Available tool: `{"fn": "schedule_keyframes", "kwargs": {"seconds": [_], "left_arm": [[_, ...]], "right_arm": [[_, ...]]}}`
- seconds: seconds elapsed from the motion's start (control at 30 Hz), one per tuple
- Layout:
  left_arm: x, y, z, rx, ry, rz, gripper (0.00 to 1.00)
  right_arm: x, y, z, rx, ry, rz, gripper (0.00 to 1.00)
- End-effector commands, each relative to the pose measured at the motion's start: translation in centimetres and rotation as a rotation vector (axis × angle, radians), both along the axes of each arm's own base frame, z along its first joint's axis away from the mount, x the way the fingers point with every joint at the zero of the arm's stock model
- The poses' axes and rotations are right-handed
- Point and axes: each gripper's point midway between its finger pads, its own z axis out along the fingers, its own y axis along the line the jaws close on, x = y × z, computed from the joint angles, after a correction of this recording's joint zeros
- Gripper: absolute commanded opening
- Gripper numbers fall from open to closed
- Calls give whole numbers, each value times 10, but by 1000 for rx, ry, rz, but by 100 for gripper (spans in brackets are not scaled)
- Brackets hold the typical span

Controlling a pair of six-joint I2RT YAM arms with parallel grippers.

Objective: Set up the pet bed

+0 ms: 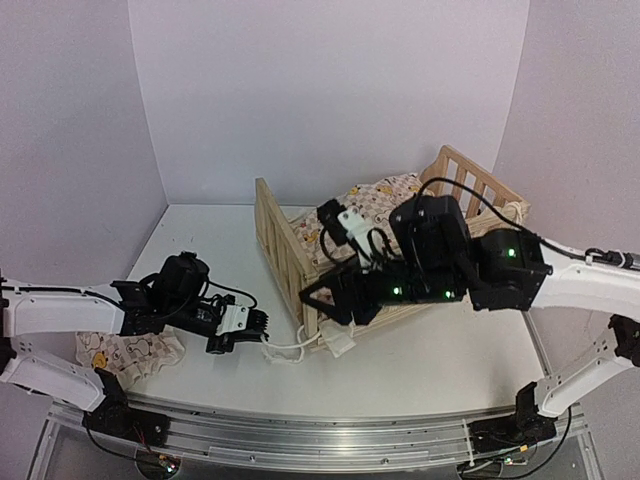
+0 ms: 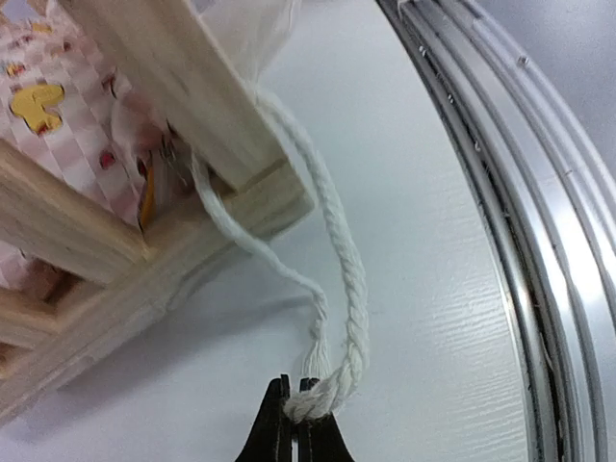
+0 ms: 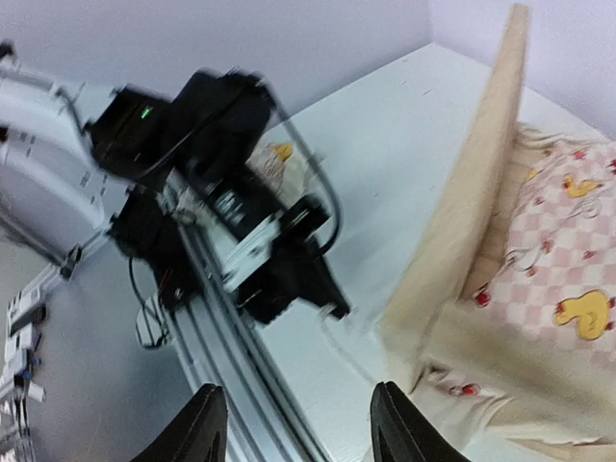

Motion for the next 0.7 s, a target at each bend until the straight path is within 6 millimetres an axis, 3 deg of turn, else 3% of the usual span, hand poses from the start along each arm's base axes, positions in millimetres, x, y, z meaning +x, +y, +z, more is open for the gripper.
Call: {"fn": "schedule_keyframes", "kwargs": {"seconds": [0.0, 0.07, 0.17, 0.23, 0.3, 0.37, 0.43, 0.5, 0.6, 0.67], "left_arm": [[38, -2, -9, 17, -65, 141, 0], [41, -5, -14, 18, -82, 130, 0], [55, -6, -24, 33, -140, 139, 0], [67, -6, -30, 43, -173, 150, 0], [78, -8, -34, 52, -212, 142, 3], [87, -11, -35, 62, -258, 137, 16], [98, -10, -36, 76, -292, 156, 44], [105, -5, -34, 84, -302, 185, 61], [105, 9, -24, 69, -284, 231, 68], [89, 16, -16, 52, -273, 198, 66]], "right_arm": [[-33, 4, -20, 93, -112, 106, 50], [-42, 3, -30, 167, -157, 92, 50], [-51, -3, -61, 241, -188, 60, 46], [-49, -3, -96, 196, -175, 31, 45], [-44, 0, -119, 203, -165, 0, 45], [-41, 1, -137, 220, -163, -27, 43], [-36, 2, -145, 239, -167, -59, 43], [-35, 5, -153, 224, -166, -62, 43], [-36, 8, -155, 221, -158, -55, 43], [-35, 3, -156, 222, -155, -66, 43]]}}
